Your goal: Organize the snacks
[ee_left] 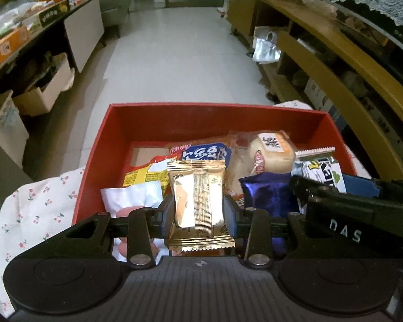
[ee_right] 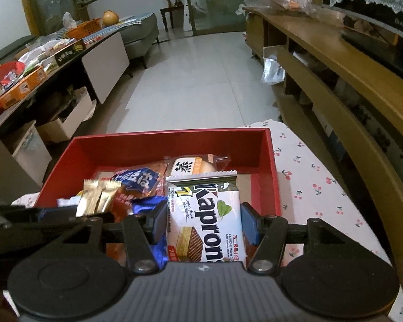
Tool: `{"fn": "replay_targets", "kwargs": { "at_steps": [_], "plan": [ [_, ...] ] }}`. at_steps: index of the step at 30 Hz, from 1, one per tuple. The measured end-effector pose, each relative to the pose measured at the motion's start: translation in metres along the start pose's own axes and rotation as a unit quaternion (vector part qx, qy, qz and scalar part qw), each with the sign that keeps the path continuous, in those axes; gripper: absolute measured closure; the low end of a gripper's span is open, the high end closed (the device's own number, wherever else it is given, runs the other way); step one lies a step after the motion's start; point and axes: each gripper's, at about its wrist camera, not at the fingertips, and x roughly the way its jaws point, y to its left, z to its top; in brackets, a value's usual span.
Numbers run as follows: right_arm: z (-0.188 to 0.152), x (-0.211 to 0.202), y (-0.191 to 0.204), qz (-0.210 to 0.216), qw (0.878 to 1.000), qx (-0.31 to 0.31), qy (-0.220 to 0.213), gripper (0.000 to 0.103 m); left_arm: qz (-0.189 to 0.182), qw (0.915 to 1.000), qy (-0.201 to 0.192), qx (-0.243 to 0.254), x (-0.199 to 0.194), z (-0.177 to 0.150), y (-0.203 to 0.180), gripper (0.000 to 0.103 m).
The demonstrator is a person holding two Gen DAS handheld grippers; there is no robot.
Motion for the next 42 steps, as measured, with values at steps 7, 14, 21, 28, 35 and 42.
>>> {"fn": "replay_targets", "kwargs": {
  "at_steps": [7,14,21,28,35,42],
  "plan": [
    [0.002,0.008,0.002,-0.001,1.0,0.0,-0.007,0.031,-0.001,0.9999,0.01,-0.01,0.005,-0.001,0.006,0.055],
    [0.007,0.003,-0.002,0.004,1.0,0.012,-0.011,0.024,0.009,0.9999,0.001,-0.012,-0.002,0.001,0.009,0.035],
    [0.008,-0.009,0.003,-0.006,1.0,-0.003,-0.016,0.02,0.009,0.9993,0.0,-0.035,-0.009,0.001,0.02,0.028],
    [-0.001,-0.031,0.002,-0.013,1.0,0.002,-0.022,0.02,0.024,0.999,-0.015,-0.036,-0.026,-0.006,0.023,0.018],
    [-0.021,-0.062,0.001,-0.01,1.0,0.008,-0.025,0.018,0.049,0.9981,-0.023,-0.029,-0.047,-0.025,0.021,0.009],
    [-0.05,-0.093,0.004,-0.011,1.0,0.001,-0.029,0.017,0.079,0.9956,-0.05,-0.006,-0.073,-0.05,0.012,0.0]
  ]
}}
